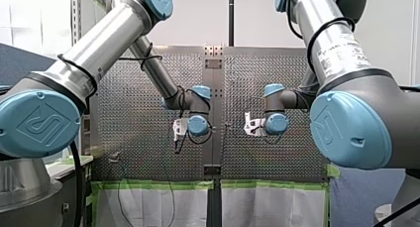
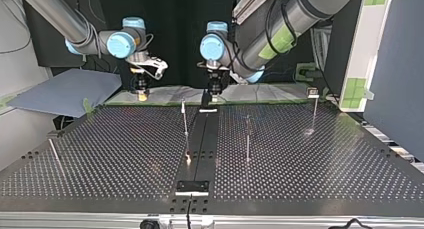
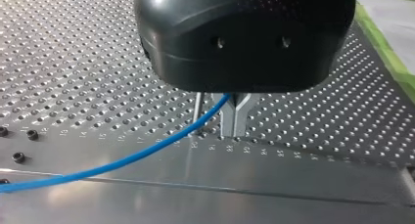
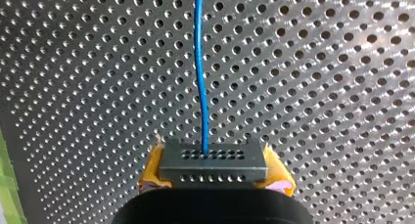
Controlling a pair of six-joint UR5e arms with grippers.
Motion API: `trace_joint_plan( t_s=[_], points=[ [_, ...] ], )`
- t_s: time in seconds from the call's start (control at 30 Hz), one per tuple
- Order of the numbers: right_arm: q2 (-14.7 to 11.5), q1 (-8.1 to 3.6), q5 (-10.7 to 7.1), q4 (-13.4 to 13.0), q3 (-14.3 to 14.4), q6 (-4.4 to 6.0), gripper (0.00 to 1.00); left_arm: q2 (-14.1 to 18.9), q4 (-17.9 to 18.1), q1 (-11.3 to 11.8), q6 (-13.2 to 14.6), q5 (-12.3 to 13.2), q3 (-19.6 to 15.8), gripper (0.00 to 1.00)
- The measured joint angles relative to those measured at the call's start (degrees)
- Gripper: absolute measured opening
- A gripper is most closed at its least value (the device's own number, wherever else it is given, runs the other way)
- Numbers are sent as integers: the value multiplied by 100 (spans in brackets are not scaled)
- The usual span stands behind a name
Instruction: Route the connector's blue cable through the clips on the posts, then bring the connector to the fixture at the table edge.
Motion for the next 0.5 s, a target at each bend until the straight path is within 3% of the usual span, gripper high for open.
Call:
trace_joint_plan(
  t_s=[0.5],
  points=[
    [2, -330, -223, -3, -61, 20, 0, -18, -39, -17, 4, 97, 92, 0]
  ],
)
